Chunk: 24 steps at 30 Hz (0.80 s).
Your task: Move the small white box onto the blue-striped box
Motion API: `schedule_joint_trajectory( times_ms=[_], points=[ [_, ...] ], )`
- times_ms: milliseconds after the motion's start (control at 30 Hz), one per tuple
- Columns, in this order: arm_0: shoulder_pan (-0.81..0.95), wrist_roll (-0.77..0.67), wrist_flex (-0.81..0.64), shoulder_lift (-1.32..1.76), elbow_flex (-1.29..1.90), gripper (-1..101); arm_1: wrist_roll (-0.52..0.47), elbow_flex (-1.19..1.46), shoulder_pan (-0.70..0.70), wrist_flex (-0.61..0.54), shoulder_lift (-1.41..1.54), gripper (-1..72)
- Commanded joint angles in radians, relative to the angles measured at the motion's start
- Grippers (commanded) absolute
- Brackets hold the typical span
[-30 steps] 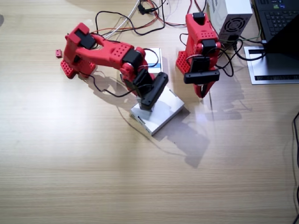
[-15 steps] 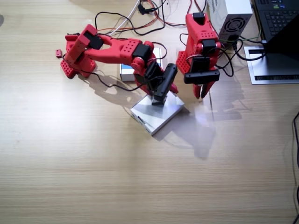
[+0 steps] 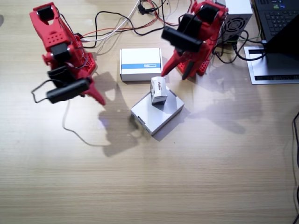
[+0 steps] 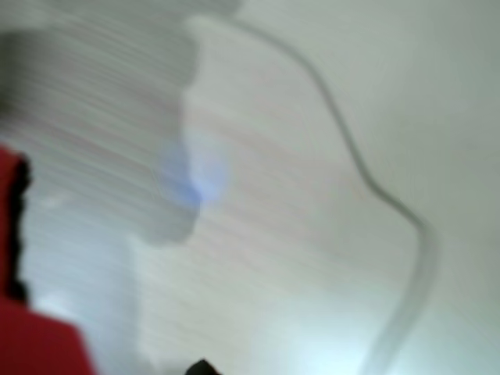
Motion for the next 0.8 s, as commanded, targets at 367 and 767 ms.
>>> schedule_joint_trajectory(
  times_ms=[367,767],
  points=[
    [0.132,-0.002,-0.095,-0.821,-0.33,39,-0.196,0.16,0.207,0.002,0.371,48.9],
    [0.195,0.0,0.017,-1.043,-0.462,12,-0.206,0.189,0.196,-0.003,0.43,48.9]
  ],
)
